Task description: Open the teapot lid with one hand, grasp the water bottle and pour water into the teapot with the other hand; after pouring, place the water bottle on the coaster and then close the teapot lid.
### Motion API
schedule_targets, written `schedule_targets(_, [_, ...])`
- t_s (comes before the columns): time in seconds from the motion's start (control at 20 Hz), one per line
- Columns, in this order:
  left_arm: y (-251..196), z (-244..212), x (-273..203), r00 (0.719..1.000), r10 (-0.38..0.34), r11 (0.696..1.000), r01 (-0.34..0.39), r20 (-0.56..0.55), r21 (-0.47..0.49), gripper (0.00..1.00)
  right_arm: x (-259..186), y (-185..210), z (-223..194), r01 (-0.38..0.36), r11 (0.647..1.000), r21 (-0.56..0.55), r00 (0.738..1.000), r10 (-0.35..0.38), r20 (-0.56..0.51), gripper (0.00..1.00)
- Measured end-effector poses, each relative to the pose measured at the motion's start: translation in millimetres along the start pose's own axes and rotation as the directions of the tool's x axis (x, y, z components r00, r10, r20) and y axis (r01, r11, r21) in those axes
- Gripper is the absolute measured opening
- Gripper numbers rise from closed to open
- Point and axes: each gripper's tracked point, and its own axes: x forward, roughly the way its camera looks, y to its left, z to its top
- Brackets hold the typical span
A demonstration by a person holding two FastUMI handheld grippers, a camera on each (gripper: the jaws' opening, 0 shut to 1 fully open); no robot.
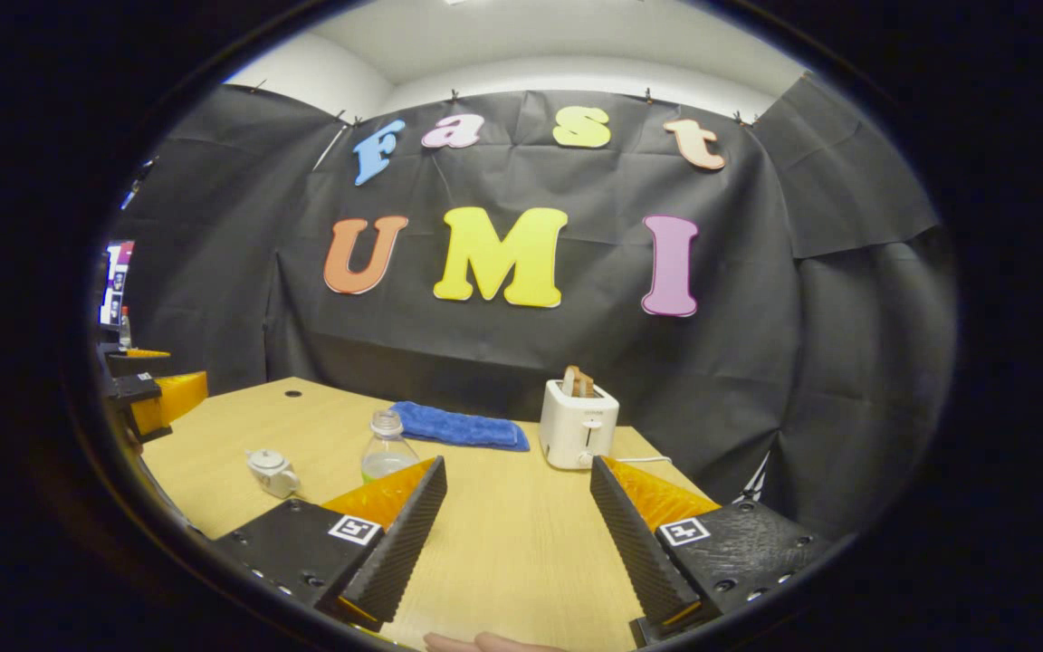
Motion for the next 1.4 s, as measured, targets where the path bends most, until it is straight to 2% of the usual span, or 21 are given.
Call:
schedule_targets(0.3, [-1, -6, 10, 1.0, -0.016, 1.0, 0.016, 0.0, -0.015, 0.99, 3, 0, -3, 0.002, 1.0, -0.007, 1.0, -0.002, -0.008, 0.96])
schedule_targets(0.6, [-1, -28, 50, 0.999, -0.052, 0.998, 0.052, -0.004, -0.026, 0.99, 12, -2, -12, 0.03, 0.999, -0.029, 0.999, -0.031, -0.024, 0.97])
schedule_targets(0.8, [-1, -63, 89, 0.997, -0.07, 0.997, 0.068, -0.045, -0.047, 1.0, 21, -3, -19, 0.038, 0.999, -0.031, 0.999, -0.04, -0.038, 0.96])
schedule_targets(1.0, [6, -95, 120, 0.997, -0.029, 1.0, 0.03, -0.067, 0.009, 1.0, 30, -6, -29, 0.043, 0.999, -0.021, 0.997, -0.044, -0.063, 0.98])
schedule_targets(1.15, [-3, -108, 125, 0.994, -0.065, 0.997, 0.062, -0.083, -0.047, 0.99, 35, -5, -36, 0.045, 0.999, -0.016, 0.995, -0.046, -0.085, 0.96])
schedule_targets(1.2, [-7, -112, 125, 0.993, -0.082, 0.995, 0.077, -0.088, -0.058, 0.96, 36, -4, -37, 0.045, 0.999, -0.016, 0.995, -0.046, -0.088, 0.98])
schedule_targets(1.25, [-9, -113, 127, 0.992, -0.092, 0.994, 0.087, -0.086, -0.06, 0.94, 36, -3, -37, 0.045, 0.999, -0.018, 0.995, -0.046, -0.089, 0.96])
schedule_targets(1.4, [-14, -112, 127, 0.99, -0.111, 0.993, 0.106, -0.084, -0.056, 0.8, 35, 4, -39, 0.033, 0.999, -0.028, 0.995, -0.036, -0.091, 0.96])
